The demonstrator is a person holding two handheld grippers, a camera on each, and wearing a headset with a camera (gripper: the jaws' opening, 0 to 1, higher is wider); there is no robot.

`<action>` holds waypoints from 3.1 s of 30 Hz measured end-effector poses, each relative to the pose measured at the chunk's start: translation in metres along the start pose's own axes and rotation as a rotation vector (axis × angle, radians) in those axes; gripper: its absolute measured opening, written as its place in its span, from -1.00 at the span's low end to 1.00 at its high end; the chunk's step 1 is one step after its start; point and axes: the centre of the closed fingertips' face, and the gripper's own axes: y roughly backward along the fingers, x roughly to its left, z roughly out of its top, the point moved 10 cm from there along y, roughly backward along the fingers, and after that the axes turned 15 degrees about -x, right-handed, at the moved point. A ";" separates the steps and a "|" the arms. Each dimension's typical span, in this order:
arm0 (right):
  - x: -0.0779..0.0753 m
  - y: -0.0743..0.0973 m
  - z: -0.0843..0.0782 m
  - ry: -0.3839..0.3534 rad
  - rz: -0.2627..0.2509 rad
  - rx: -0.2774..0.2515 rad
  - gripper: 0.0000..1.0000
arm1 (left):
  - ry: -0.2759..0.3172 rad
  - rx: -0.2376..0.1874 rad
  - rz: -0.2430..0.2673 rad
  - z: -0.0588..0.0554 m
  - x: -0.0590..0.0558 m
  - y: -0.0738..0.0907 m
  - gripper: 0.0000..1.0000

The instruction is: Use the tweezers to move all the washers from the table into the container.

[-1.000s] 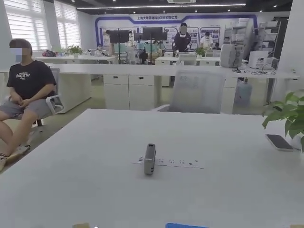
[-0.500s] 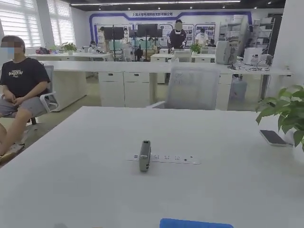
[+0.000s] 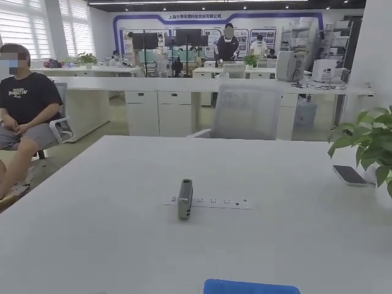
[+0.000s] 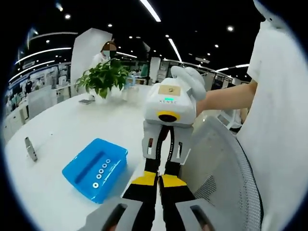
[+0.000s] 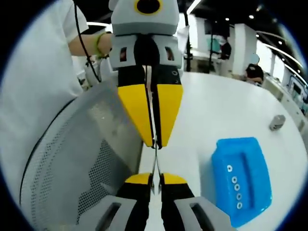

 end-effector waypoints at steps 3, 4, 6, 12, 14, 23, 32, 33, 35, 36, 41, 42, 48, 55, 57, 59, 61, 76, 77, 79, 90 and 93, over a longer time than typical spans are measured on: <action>-0.002 0.002 -0.002 0.023 -0.033 0.018 -0.92 | -0.046 0.027 0.004 0.000 0.000 0.000 -1.00; -0.002 0.002 -0.003 0.030 -0.043 0.026 -0.92 | -0.063 0.037 0.006 0.000 0.001 0.000 -1.00; -0.004 0.003 -0.005 0.059 -0.070 0.060 -0.91 | -0.105 0.088 0.002 -0.003 0.002 0.000 -1.00; -0.004 -0.005 -0.019 0.085 -0.084 0.122 -0.91 | -0.152 0.197 -0.020 -0.023 0.007 -0.006 -1.00; -0.003 -0.008 -0.022 0.093 -0.093 0.123 -0.91 | -0.158 0.218 -0.023 -0.029 0.010 -0.007 -1.00; -0.001 -0.013 -0.034 0.027 -0.170 0.052 -0.82 | -0.154 0.289 -0.036 -0.039 0.019 -0.005 -1.00; 0.007 0.026 -0.042 -0.170 -0.375 -0.202 -0.25 | -0.136 0.366 -0.041 -0.052 0.025 -0.003 -1.00; 0.010 0.035 -0.043 -0.188 -0.407 -0.238 -0.17 | -0.138 0.381 -0.037 -0.054 0.025 -0.004 -1.00; 0.013 0.050 -0.045 -0.212 -0.463 -0.287 -0.08 | -0.137 0.399 -0.036 -0.057 0.026 -0.004 -1.00; 0.014 0.052 -0.045 -0.215 -0.472 -0.295 -0.03 | -0.137 0.405 -0.035 -0.059 0.026 -0.005 -1.00; 0.027 0.084 -0.042 -0.226 -0.561 -0.353 0.11 | -0.148 0.465 -0.036 -0.068 0.027 -0.008 -1.00; 0.028 0.088 -0.042 -0.224 -0.572 -0.356 0.13 | -0.155 0.475 -0.038 -0.069 0.027 -0.008 -1.00; 0.034 0.110 -0.038 -0.195 -0.638 -0.389 0.19 | -0.188 0.543 -0.039 -0.074 0.029 -0.014 -1.00; 0.040 0.117 -0.035 -0.200 -0.674 -0.441 0.24 | -0.198 0.599 -0.029 -0.076 0.032 -0.018 -1.00; 0.043 0.119 -0.034 -0.206 -0.683 -0.452 0.25 | -0.191 0.616 -0.030 -0.077 0.032 -0.019 -1.00; 0.044 0.122 -0.033 -0.207 -0.690 -0.463 0.25 | -0.194 0.633 -0.031 -0.079 0.032 -0.021 -1.00; 0.044 0.126 -0.032 -0.207 -0.702 -0.472 0.25 | -0.196 0.644 -0.036 -0.081 0.032 -0.022 -1.00; 0.040 0.146 -0.042 -0.207 -0.804 -0.497 0.34 | -0.209 0.654 -0.008 -0.090 0.032 -0.018 -1.00; 0.040 0.146 -0.042 -0.207 -0.806 -0.497 0.35 | -0.212 0.651 -0.001 -0.090 0.032 -0.017 -1.00; 0.039 0.147 -0.045 -0.203 -0.815 -0.494 0.38 | -0.211 0.637 0.028 -0.092 0.032 -0.013 -0.92; 0.036 0.144 -0.052 -0.203 -0.863 -0.525 0.63 | -0.110 0.224 0.353 -0.059 0.022 0.031 -0.27; 0.036 0.147 -0.051 -0.197 -0.891 -0.552 0.75 | -0.025 0.063 0.447 -0.051 0.017 0.041 -0.02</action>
